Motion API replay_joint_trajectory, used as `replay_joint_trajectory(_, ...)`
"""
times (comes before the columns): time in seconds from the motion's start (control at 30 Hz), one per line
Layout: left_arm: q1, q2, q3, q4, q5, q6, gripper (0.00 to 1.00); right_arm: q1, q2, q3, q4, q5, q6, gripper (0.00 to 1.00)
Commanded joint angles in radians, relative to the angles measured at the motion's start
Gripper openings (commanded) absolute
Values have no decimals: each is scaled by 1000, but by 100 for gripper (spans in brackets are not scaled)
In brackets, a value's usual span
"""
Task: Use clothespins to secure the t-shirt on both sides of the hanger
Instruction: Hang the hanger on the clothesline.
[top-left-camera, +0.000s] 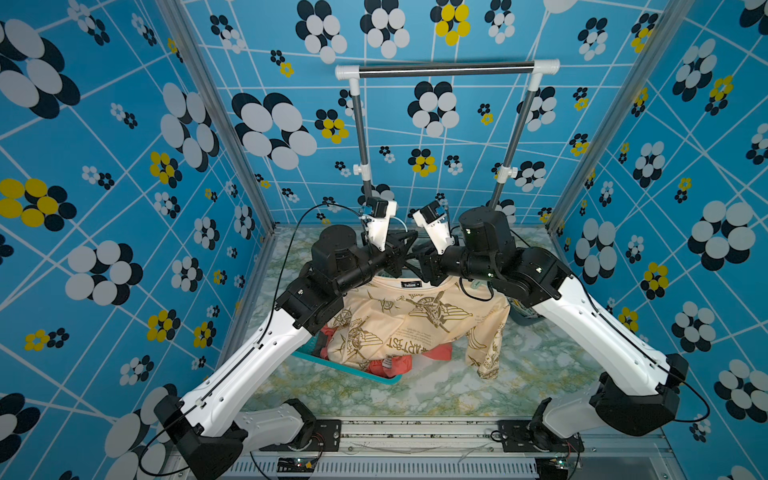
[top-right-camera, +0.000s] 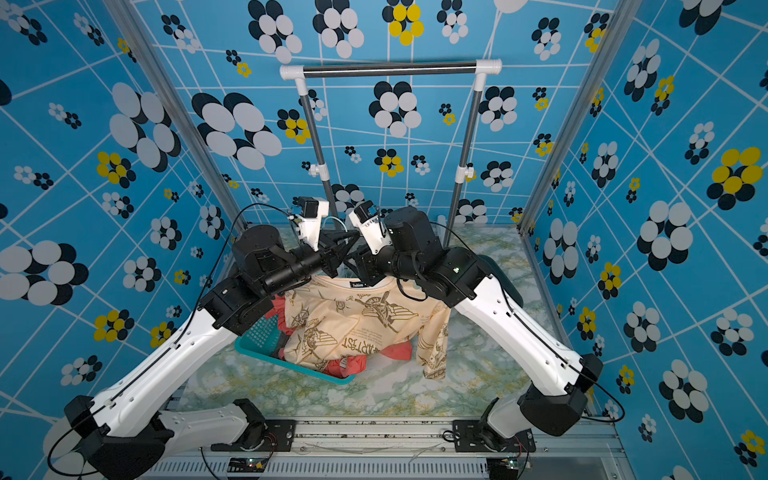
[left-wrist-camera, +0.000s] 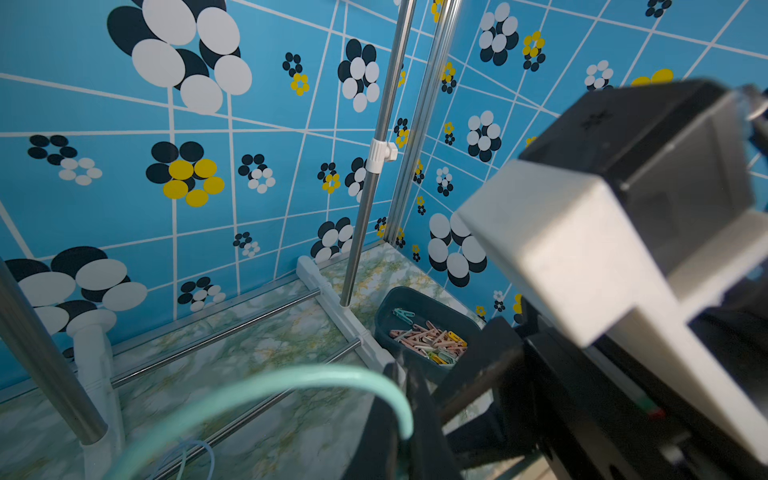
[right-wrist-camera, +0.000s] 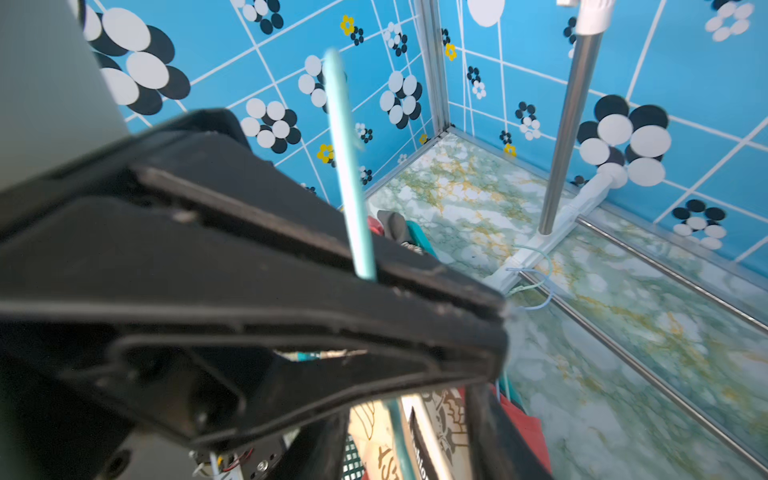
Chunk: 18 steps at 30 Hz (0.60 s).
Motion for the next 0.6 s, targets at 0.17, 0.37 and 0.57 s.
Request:
replay_joint_trajectory(0.17, -7, -12, 40, 40, -24, 86, 0, 6, -355, -158, -39, 139, 16, 59)
replay_joint_trajectory(0.37, 2, 10, 112, -33, 15, 137, 0, 6, -469, -167, -184, 224, -12, 60)
replay_joint_trajectory(0.57, 52, 35, 282, -235, 141, 178, 0, 6, -492, -183, -303, 261, -60, 58)
